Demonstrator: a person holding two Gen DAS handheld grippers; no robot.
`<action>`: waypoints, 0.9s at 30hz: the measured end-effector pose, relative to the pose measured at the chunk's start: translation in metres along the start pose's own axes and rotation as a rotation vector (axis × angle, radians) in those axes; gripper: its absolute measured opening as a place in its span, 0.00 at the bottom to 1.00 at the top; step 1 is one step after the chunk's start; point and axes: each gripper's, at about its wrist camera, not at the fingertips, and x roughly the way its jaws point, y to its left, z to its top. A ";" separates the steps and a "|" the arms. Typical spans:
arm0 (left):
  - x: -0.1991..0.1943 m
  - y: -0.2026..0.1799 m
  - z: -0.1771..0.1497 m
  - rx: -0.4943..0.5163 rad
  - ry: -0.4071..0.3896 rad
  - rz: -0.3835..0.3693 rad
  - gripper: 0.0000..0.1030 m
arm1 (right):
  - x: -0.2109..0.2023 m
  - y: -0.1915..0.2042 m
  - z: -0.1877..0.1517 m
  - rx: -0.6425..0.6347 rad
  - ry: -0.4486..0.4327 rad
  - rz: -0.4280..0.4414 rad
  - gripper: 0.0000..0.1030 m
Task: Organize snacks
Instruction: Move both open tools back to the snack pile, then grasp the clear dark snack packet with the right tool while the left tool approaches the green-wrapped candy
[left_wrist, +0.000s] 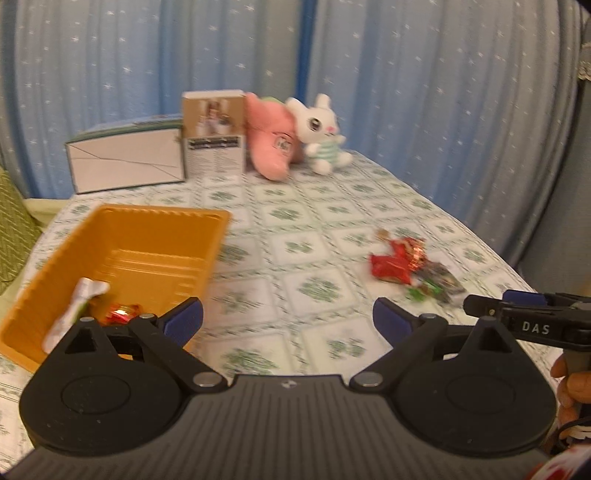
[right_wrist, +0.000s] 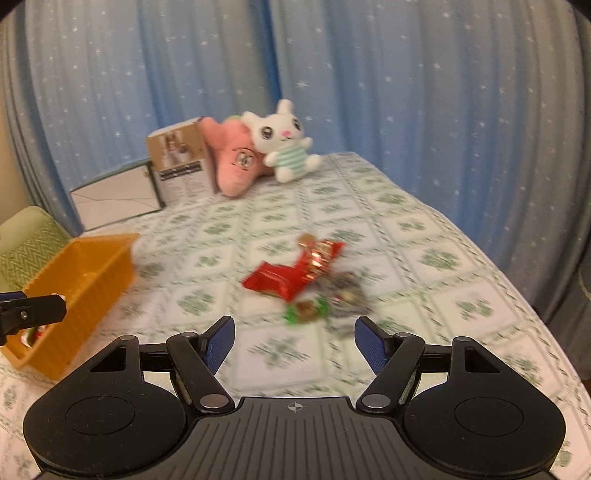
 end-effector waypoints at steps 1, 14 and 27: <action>0.003 -0.005 -0.001 0.006 0.006 -0.008 0.95 | 0.000 -0.005 -0.001 0.006 0.003 -0.006 0.70; 0.056 -0.040 0.000 0.064 0.084 -0.105 0.86 | 0.032 -0.038 0.025 0.003 0.027 -0.022 0.69; 0.106 -0.055 -0.003 0.122 0.125 -0.150 0.80 | 0.098 -0.052 0.037 -0.008 0.126 -0.014 0.52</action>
